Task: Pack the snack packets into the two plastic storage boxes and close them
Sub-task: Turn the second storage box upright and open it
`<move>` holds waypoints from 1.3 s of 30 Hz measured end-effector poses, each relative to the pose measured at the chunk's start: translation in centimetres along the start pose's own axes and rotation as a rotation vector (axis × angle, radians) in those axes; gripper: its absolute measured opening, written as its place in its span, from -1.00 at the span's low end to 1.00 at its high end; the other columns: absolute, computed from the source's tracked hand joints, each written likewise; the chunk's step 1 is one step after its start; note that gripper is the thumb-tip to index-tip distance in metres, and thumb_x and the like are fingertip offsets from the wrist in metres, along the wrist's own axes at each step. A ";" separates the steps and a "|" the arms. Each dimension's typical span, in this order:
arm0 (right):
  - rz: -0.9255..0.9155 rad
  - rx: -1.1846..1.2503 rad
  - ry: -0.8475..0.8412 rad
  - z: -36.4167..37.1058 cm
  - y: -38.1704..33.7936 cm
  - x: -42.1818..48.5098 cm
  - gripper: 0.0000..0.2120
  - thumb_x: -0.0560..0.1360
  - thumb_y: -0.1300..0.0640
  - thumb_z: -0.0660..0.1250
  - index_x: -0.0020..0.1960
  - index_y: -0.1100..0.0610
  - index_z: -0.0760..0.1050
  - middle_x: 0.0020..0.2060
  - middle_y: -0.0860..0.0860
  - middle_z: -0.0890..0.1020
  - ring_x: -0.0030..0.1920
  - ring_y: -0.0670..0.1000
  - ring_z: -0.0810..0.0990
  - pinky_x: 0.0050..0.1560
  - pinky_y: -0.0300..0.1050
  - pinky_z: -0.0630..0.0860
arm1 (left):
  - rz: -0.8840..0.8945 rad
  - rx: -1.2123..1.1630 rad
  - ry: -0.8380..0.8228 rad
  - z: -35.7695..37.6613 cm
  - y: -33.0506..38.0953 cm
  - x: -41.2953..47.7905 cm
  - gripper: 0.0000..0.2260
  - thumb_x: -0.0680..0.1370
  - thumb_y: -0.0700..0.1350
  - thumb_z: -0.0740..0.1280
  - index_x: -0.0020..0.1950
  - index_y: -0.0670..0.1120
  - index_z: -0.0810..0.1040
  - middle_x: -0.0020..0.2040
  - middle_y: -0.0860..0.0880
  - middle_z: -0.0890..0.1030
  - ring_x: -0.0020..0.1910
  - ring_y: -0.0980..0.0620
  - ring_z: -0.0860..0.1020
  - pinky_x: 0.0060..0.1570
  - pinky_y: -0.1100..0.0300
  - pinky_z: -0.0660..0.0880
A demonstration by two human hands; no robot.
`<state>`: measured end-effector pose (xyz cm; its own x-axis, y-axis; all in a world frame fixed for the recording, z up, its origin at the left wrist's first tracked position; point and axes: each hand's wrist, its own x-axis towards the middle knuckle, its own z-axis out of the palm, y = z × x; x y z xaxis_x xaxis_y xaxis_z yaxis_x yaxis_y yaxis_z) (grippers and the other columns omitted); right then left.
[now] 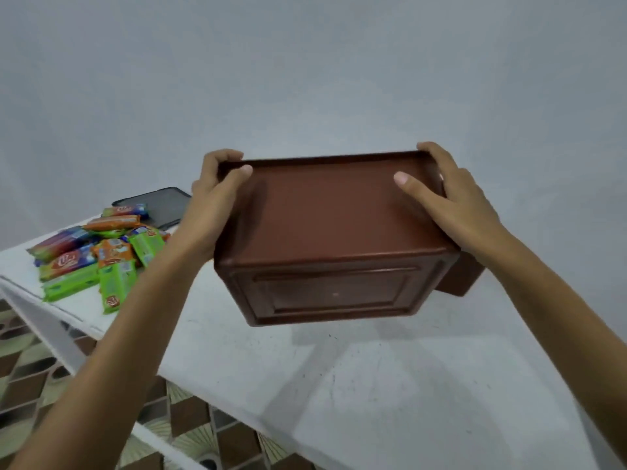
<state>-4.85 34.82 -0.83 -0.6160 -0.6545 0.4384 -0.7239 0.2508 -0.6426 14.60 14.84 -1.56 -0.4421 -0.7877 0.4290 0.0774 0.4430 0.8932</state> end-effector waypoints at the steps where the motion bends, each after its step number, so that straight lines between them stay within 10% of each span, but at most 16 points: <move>1: 0.011 -0.030 -0.001 -0.6 0.4 -0.8 -0.46 0.45 -0.31 0.14 0.39 -0.26 0.13 0.27 0.06 0.39 0.05 -0.02 0.37 0.06 -0.11 0.27 | -0.006 -0.012 -0.017 0.8 -0.3 -0.8 -0.88 0.40 0.08 0.26 -0.08 0.23 0.42 0.16 -0.06 0.44 0.02 0.07 0.45 0.01 0.22 0.39; 6: 0.113 -0.089 0.082 -2.4 3.1 -5.1 -0.48 0.46 -0.28 0.17 0.36 -0.20 0.16 0.28 0.06 0.39 0.07 0.01 0.40 0.07 -0.05 0.33 | -0.024 -0.012 -0.091 5.0 -2.0 -4.3 -0.76 0.39 0.21 0.21 0.05 0.30 0.42 0.25 -0.08 0.41 0.09 0.08 0.42 0.24 0.12 0.34; 11: 0.201 -0.102 0.250 -1.8 4.9 -10.3 -0.38 0.44 -0.22 0.23 0.40 -0.13 0.07 0.21 0.05 0.31 0.08 0.07 0.42 0.00 -0.10 0.33 | 0.194 -0.042 -0.067 8.9 -3.4 -7.9 -0.61 0.54 0.15 0.08 0.36 0.15 0.30 0.30 0.10 0.34 0.29 0.18 0.30 0.25 0.47 0.22; 17: 0.160 0.031 0.380 1.6 6.5 -16.4 -0.37 0.43 -0.26 0.26 0.38 -0.11 0.09 0.13 -0.17 0.18 0.09 -0.18 0.31 0.11 -0.29 0.27 | 0.346 -0.160 -0.042 10.1 -8.9 -10.5 -0.62 0.55 0.20 0.04 0.37 0.23 0.26 0.35 0.12 0.34 0.38 -0.08 0.31 0.39 -0.11 0.23; 24: 0.186 0.090 0.373 3.4 8.1 -22.0 -0.52 0.34 -0.47 0.10 0.22 -0.45 0.09 0.20 -0.23 0.28 0.24 -0.41 0.27 0.21 -0.61 0.19 | 0.327 -0.240 -0.046 8.4 -10.1 -10.9 -0.53 0.51 0.35 0.01 0.27 0.16 0.41 0.26 -0.03 0.42 0.31 -0.15 0.39 0.27 -0.20 0.34; 29: 0.277 0.035 0.399 3.3 8.3 -22.7 -0.48 0.28 -0.57 -0.03 0.20 -0.49 0.15 0.22 -0.20 0.36 0.20 -0.27 0.31 0.29 -0.14 0.25 | 0.317 -0.042 -0.162 5.9 -10.7 -6.9 -0.50 0.58 0.15 0.03 0.19 -0.19 0.55 0.30 0.06 0.43 0.37 -0.01 0.35 0.35 -0.15 0.29; 35: 0.371 -0.191 0.327 0.7 8.6 -20.8 -0.32 0.29 -0.56 -0.11 0.34 -0.34 0.19 0.36 0.11 0.30 0.35 0.11 0.31 0.34 0.22 0.31 | 0.104 0.234 -0.299 7.4 -8.4 -6.0 -0.68 0.59 -0.03 0.17 0.35 0.02 0.41 0.41 -0.06 0.34 0.37 0.03 0.33 0.31 0.10 0.32; 39: 0.394 -0.273 0.232 -1.3 7.7 -16.8 -0.39 0.40 -0.39 0.13 0.39 -0.19 0.26 0.47 0.12 0.11 0.48 0.12 0.00 0.43 0.15 0.11 | 0.113 0.723 -0.510 9.2 -7.2 -6.3 -0.46 0.54 0.16 0.19 0.48 0.07 0.15 0.52 -0.11 0.08 0.50 -0.14 0.10 0.40 -0.17 0.20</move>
<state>-0.46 48.70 -12.29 -0.8875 -0.3064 0.3442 -0.4597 0.6424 -0.6133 8.64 20.58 -11.90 -0.8235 -0.5126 0.2431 -0.3615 0.8044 0.4715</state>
